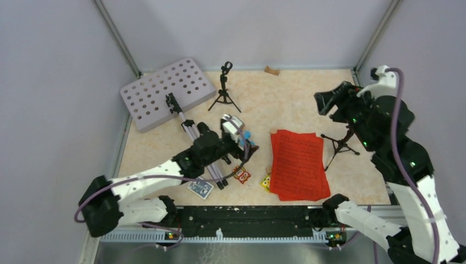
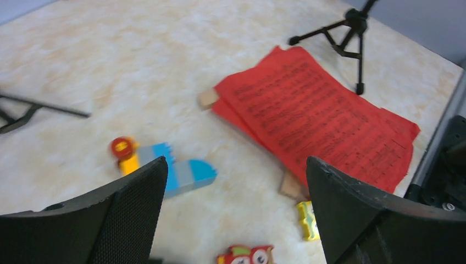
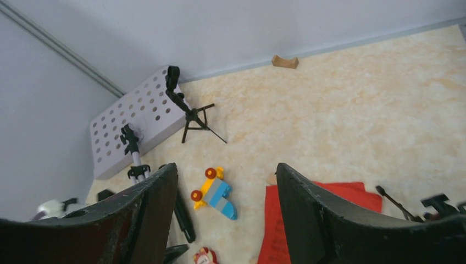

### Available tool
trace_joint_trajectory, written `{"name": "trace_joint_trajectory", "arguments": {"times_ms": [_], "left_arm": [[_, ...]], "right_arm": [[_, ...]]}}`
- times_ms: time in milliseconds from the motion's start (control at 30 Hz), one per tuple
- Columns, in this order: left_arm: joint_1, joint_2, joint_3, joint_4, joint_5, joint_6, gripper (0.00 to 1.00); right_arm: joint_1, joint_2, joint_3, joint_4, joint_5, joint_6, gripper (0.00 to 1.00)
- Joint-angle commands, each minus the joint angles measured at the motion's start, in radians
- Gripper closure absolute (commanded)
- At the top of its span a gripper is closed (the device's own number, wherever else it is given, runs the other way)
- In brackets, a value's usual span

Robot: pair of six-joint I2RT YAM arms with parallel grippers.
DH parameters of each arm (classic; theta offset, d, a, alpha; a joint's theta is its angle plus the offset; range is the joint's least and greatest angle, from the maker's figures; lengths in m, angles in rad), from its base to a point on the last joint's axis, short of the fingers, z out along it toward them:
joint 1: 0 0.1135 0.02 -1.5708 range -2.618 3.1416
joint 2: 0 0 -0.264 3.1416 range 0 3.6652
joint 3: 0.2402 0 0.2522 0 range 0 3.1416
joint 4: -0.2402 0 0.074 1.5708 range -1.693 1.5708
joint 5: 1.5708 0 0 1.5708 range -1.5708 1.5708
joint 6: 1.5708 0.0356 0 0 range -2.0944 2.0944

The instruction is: Pack up the instrument practice props

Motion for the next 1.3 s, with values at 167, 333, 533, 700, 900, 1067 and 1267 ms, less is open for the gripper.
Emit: {"name": "trace_joint_trajectory", "arguments": {"times_ms": [167, 333, 533, 700, 900, 1067, 1267], "left_arm": [[-0.185, 0.646, 0.248, 0.816, 0.199, 0.082, 0.01], [-0.209, 0.991, 0.535, 0.939, 0.336, 0.062, 0.01], [-0.22, 1.27, 0.877, 0.896, 0.349, 0.026, 0.01], [-0.231, 1.423, 1.092, 0.837, 0.336, 0.001, 0.01], [-0.256, 1.596, 1.365, 0.761, 0.343, -0.057, 0.12], [-0.274, 1.724, 1.577, 0.65, 0.351, -0.093, 0.21], [-0.275, 1.785, 1.631, 0.641, 0.343, -0.149, 0.49]], "right_arm": [[-0.006, -0.099, 0.09, -0.294, -0.004, -0.027, 0.34], [-0.006, -0.154, 0.058, -0.278, -0.074, 0.007, 0.35], [-0.006, -0.173, 0.049, -0.284, -0.086, 0.01, 0.35], [-0.005, -0.186, 0.025, -0.282, -0.127, -0.002, 0.35], [-0.006, -0.201, 0.001, -0.283, -0.141, -0.002, 0.35], [-0.006, -0.215, -0.015, -0.283, -0.143, -0.002, 0.35], [-0.006, -0.243, -0.034, -0.285, -0.126, 0.001, 0.35]]}}
